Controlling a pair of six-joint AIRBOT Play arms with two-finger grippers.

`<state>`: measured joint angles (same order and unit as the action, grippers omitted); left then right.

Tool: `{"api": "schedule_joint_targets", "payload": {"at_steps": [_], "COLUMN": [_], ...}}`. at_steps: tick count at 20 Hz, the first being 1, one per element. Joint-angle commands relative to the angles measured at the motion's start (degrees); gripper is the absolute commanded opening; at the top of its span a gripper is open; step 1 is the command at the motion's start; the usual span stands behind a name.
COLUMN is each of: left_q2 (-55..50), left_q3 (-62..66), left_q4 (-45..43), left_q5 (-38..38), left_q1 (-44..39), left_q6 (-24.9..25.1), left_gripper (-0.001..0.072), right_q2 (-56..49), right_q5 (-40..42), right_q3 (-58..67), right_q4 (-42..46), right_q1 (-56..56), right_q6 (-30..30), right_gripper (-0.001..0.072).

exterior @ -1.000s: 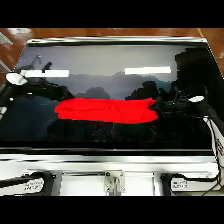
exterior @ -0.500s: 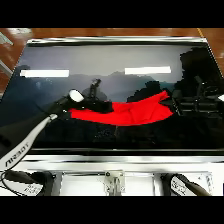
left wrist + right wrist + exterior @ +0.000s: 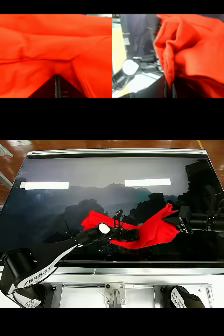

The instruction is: Fold the shirts.

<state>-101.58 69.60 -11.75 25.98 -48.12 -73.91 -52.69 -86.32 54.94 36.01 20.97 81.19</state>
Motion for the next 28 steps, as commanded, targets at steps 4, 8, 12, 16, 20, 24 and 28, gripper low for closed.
{"api": "schedule_joint_targets", "payload": {"at_steps": [4,8,12,16,20,24,28], "left_q2": [11.10,30.03,47.19,59.04,64.85,65.18,64.89], "left_q3": [-0.02,-0.02,-0.02,-0.02,-0.02,-0.83,-2.60], "left_q4": [-3.82,-16.17,-16.98,-17.03,-17.07,-17.46,-18.03], "left_q5": [-2.23,-2.40,1.79,13.22,25.24,32.26,32.17], "left_q1": [12.90,30.49,44.70,51.60,52.02,52.02,52.02], "left_q6": [4.87,4.68,4.66,3.78,0.48,0.09,0.11], "left_gripper": [0.0040,0.0041,0.0042,0.0042,0.0042,0.0042,0.0042], "right_q2": [1.90,-0.76,-11.15,-27.58,-35.95,-29.11,-18.47], "right_q5": [7.54,27.43,52.94,68.08,74.12,71.12,48.57], "right_q3": [0.04,0.04,0.04,0.07,0.07,0.11,0.11], "right_q4": [0.00,0.57,-0.22,-9.86,-23.74,-18.18,5.46], "right_q1": [-2.62,-22.29,-44.52,-58.25,-61.83,-54.47,-36.65], "right_q6": [0.63,0.17,0.26,0.26,0.17,-3.23,0.72], "right_gripper": [0.0055,0.0055,0.0055,0.0055,0.0531,0.0530,0.0532]}}
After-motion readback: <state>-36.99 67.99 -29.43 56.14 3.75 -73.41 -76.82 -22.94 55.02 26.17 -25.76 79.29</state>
